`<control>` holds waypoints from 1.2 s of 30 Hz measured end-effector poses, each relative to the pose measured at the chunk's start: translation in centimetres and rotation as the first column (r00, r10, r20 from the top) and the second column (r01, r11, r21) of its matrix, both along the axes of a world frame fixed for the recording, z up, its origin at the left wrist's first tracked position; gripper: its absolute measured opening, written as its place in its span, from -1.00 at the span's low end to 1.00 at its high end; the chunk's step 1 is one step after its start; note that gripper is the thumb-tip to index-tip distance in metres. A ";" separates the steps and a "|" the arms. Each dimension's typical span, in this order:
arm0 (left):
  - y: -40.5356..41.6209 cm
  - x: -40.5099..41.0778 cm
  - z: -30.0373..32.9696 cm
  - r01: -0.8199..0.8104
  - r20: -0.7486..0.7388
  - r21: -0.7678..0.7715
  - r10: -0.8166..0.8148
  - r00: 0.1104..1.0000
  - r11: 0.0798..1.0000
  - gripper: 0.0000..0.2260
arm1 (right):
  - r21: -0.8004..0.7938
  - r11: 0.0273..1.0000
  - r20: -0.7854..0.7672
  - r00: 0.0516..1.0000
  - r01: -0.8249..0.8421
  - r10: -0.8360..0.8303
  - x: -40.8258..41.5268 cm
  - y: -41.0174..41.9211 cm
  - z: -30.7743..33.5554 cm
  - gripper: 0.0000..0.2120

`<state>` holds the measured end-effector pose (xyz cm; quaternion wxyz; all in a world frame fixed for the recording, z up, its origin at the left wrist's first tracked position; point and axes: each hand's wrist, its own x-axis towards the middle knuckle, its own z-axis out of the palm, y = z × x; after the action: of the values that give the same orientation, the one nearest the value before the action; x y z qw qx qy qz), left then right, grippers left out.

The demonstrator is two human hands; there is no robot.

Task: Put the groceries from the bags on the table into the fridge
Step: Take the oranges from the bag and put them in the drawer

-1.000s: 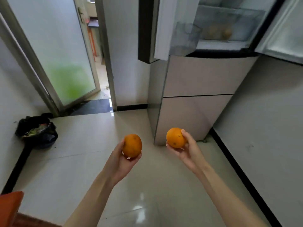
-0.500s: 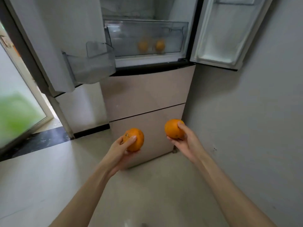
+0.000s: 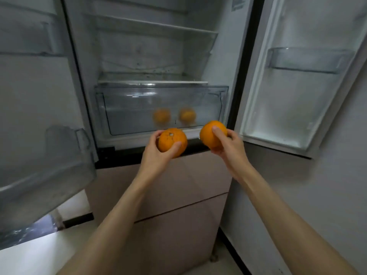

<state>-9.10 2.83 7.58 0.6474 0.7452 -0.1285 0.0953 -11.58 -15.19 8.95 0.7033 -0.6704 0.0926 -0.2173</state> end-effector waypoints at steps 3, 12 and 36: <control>-1.7 4.8 3.2 -0.074 0.122 0.098 0.062 0.991 0.992 -0.46 | -0.115 0.993 0.055 0.998 -0.013 0.019 5.1 -1.6 2.6 -0.49; -4.3 18.2 12.1 -0.401 0.409 0.216 0.290 0.865 0.890 -0.40 | -0.462 0.885 0.259 0.962 0.050 0.081 19.8 -4.7 11.9 -0.46; -1.6 25.7 12.8 -0.334 0.102 0.833 0.472 0.876 0.440 -0.68 | -0.786 0.298 -0.508 0.841 -0.542 0.187 31.1 -3.1 12.7 -0.55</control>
<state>16.56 1.21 20.39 0.1820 0.9734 0.0710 0.1199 19.51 -18.34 21.61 0.2242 -0.9695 -0.0859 0.0493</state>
